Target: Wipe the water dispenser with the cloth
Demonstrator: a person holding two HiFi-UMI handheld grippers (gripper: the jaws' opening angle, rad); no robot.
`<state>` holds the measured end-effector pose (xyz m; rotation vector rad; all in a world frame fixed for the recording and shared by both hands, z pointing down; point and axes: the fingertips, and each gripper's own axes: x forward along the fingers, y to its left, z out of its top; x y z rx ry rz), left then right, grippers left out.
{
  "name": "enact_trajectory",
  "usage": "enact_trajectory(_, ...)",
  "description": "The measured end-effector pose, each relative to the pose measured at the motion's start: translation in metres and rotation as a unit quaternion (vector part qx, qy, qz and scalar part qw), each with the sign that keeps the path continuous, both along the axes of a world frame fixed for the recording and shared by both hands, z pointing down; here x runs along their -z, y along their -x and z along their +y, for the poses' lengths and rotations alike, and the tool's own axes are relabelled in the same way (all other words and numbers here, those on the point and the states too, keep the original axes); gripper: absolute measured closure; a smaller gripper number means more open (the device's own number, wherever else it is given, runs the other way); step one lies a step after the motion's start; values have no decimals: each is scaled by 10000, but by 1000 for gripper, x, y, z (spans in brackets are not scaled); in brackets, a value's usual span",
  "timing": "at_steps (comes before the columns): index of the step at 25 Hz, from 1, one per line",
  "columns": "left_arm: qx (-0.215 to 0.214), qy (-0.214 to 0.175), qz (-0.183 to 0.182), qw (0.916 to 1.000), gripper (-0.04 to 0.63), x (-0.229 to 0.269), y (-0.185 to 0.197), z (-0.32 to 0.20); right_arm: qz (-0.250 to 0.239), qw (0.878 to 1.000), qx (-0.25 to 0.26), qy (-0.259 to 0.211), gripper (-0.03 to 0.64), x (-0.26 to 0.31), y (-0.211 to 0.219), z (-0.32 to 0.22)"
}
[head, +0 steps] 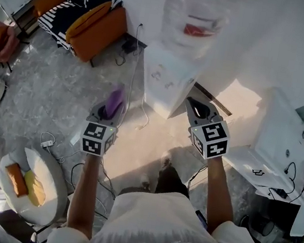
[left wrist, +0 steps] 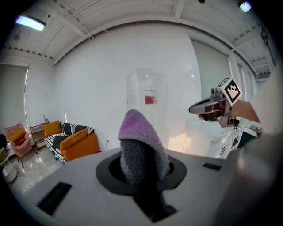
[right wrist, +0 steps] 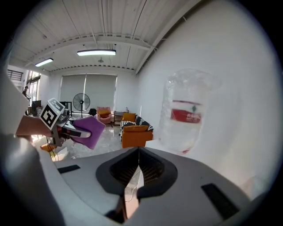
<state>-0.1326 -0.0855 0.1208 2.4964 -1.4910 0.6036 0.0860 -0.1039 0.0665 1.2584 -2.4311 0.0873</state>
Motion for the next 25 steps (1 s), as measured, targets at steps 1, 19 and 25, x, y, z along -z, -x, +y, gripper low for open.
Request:
enact_trajectory(1, 31, 55, 13, 10000, 525, -6, 0, -7, 11, 10000, 19, 30, 601, -5, 1, -7)
enact_trajectory(19, 226, 239, 27, 9995, 523, -251, -17, -151, 133, 9963, -732, 432, 601, -244, -69, -130)
enact_trajectory(25, 386, 326, 100, 9987, 523, -366, -12, -189, 133, 9946, -964, 353, 601, -341, -100, -160)
